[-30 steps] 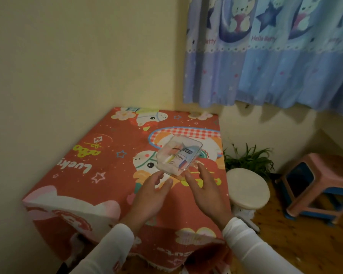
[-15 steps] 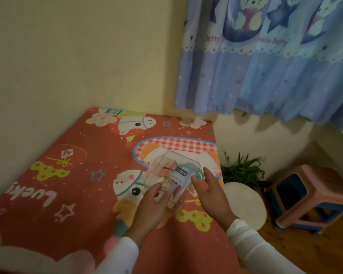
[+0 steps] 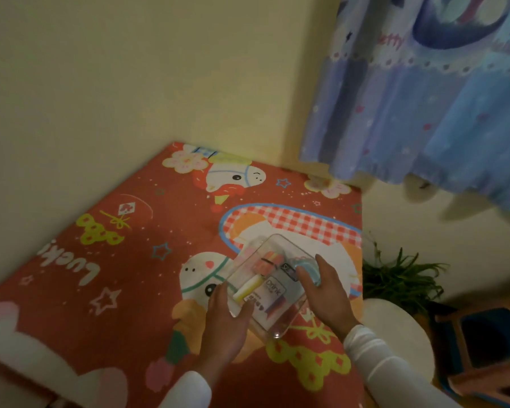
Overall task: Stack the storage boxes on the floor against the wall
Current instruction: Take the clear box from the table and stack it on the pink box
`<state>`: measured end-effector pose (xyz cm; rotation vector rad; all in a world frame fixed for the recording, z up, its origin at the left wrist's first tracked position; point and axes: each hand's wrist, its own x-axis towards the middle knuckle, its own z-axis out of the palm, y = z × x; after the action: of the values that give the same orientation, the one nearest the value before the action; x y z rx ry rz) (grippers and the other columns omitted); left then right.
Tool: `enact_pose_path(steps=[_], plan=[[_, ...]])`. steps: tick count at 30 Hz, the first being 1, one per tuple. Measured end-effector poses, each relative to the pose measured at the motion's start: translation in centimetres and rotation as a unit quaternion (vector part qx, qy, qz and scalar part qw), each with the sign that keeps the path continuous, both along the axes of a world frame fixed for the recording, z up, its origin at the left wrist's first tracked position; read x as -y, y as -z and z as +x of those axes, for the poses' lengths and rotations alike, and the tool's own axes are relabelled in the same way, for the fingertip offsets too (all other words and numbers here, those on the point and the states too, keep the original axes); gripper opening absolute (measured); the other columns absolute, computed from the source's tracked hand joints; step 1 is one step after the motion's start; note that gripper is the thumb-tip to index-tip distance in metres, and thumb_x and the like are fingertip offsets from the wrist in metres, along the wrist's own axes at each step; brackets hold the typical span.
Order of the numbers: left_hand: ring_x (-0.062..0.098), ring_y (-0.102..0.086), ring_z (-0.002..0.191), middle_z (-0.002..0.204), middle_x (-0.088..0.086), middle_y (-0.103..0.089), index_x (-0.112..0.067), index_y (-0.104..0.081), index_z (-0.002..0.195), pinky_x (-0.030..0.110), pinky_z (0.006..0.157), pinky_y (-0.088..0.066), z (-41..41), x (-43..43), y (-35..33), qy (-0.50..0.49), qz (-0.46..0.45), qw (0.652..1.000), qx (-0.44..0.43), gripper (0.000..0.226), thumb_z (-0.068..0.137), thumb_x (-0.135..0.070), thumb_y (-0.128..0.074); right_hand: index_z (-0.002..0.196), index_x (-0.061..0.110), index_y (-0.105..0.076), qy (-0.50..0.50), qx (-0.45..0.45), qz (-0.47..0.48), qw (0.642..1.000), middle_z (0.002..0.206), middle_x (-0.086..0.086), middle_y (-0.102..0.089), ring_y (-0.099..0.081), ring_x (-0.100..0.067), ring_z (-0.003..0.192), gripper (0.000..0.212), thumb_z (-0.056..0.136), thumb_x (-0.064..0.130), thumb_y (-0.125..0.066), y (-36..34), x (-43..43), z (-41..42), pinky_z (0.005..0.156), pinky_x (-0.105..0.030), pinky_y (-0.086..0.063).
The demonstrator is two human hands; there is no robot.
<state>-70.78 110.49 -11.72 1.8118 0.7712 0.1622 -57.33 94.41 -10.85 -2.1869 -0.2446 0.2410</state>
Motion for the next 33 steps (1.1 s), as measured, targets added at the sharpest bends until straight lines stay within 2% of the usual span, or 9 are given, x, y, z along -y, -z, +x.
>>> enact_pose_path(steps=[3, 6, 9, 15, 20, 22, 25, 30, 33], plan=[[0.018, -0.03, 0.142, 0.16, 0.003, -0.027, -0.018, -0.016, 0.157, 0.035, 0.111, -0.032, 1.0, 0.8, 0.5, -0.068, -0.075, 0.995, 0.002, 0.084, 0.091, -0.028, -0.066, 0.152, 0.017, -0.027, -0.019, -0.006, -0.034, 0.999, 0.157, -0.006, -0.029, -0.028, -0.024, 0.142, 0.076, 0.092, 0.057, -0.049, 0.8, 0.1, 2.9, 0.112, -0.039, -0.027], [0.009, -0.039, 0.122, 0.153, 0.003, -0.038, -0.019, -0.02, 0.155, 0.029, 0.093, -0.036, 2.0, 2.1, 1.4, -0.125, -0.16, 0.979, 0.004, 0.078, 0.092, -0.023, -0.066, 0.153, 0.014, -0.027, -0.033, -0.02, -0.064, 0.997, 0.158, -0.008, -0.027, -0.025, -0.027, 0.144, 0.079, 0.091, 0.059, -0.049, 1.9, 0.4, 5.3, 0.115, -0.044, -0.026], [0.019, -0.049, 0.125, 0.151, 0.006, -0.044, -0.018, -0.022, 0.155, 0.033, 0.094, -0.044, 2.9, 3.3, 2.2, -0.132, -0.223, 0.966, -0.01, 0.077, 0.092, -0.022, -0.066, 0.152, 0.014, -0.026, -0.056, -0.032, -0.082, 0.995, 0.159, -0.009, -0.026, -0.025, -0.028, 0.144, 0.082, 0.089, 0.061, -0.05, 2.7, 0.6, 6.9, 0.114, -0.045, -0.027], [0.005, -0.063, 0.094, 0.116, -0.008, -0.064, -0.025, -0.039, 0.142, 0.01, 0.057, -0.049, 3.8, 4.3, 2.4, -0.165, -0.226, 0.96, 0.014, 0.058, 0.092, -0.015, -0.066, 0.15, 0.012, -0.032, -0.085, -0.078, -0.098, 0.988, 0.154, -0.013, -0.035, -0.037, -0.032, 0.137, 0.08, 0.09, 0.061, -0.05, 4.0, 0.6, 9.1, 0.107, -0.043, -0.033], [0.025, -0.048, 0.132, 0.151, 0.005, -0.044, -0.024, -0.023, 0.154, 0.044, 0.105, -0.042, 3.6, 4.4, 2.5, -0.165, -0.241, 0.956, 0.012, 0.076, 0.092, -0.029, -0.066, 0.112, 0.011, -0.061, -0.111, -0.081, -0.066, 0.988, 0.112, -0.012, -0.063, -0.061, -0.032, 0.1, 0.042, 0.093, 0.048, -0.055, 4.7, 0.6, 9.2, 0.077, -0.036, -0.047], [0.026, -0.047, 0.134, 0.151, 0.005, -0.044, -0.024, -0.024, 0.154, 0.047, 0.108, -0.04, 3.4, 4.3, 2.3, -0.168, -0.245, 0.955, 0.02, 0.077, 0.09, -0.032, -0.066, 0.097, 0.018, -0.062, -0.11, -0.074, -0.041, 0.99, 0.097, -0.005, -0.065, -0.064, -0.026, 0.089, 0.026, 0.093, 0.044, -0.057, 4.3, 0.6, 9.0, 0.069, -0.032, -0.045], [0.028, -0.048, 0.133, 0.15, 0.007, -0.046, -0.023, -0.025, 0.154, 0.05, 0.109, -0.039, 3.4, 3.9, 2.3, -0.166, -0.249, 0.954, 0.015, 0.078, 0.09, -0.033, -0.067, 0.103, 0.023, -0.063, -0.115, -0.071, -0.031, 0.99, 0.098, 0.002, -0.065, -0.062, -0.015, 0.086, 0.023, 0.093, 0.043, -0.057, 3.8, 0.8, 8.5, 0.065, -0.025, -0.043], [0.021, -0.059, 0.117, 0.138, 0.002, -0.058, -0.025, -0.033, 0.15, 0.035, 0.09, -0.044, 3.3, 3.2, 2.0, -0.15, -0.241, 0.959, 0.021, 0.066, 0.092, -0.031, -0.064, 0.117, 0.038, -0.057, -0.125, -0.048, -0.006, 0.991, 0.109, 0.01, -0.064, -0.061, -0.009, 0.097, 0.022, 0.096, 0.043, -0.054, 3.4, 2.0, 6.3, 0.078, -0.029, -0.048], [0.026, -0.053, 0.127, 0.145, 0.006, -0.051, -0.027, -0.03, 0.151, 0.047, 0.104, -0.043, 3.3, 2.7, 1.9, -0.138, -0.241, 0.961, 0.016, 0.07, 0.091, -0.036, -0.064, 0.124, 0.034, -0.056, -0.109, -0.058, 0.003, 0.992, 0.117, 0.007, -0.063, -0.06, -0.014, 0.107, 0.029, 0.096, 0.042, -0.054, 3.5, 2.8, 4.8, 0.09, -0.039, -0.049]])
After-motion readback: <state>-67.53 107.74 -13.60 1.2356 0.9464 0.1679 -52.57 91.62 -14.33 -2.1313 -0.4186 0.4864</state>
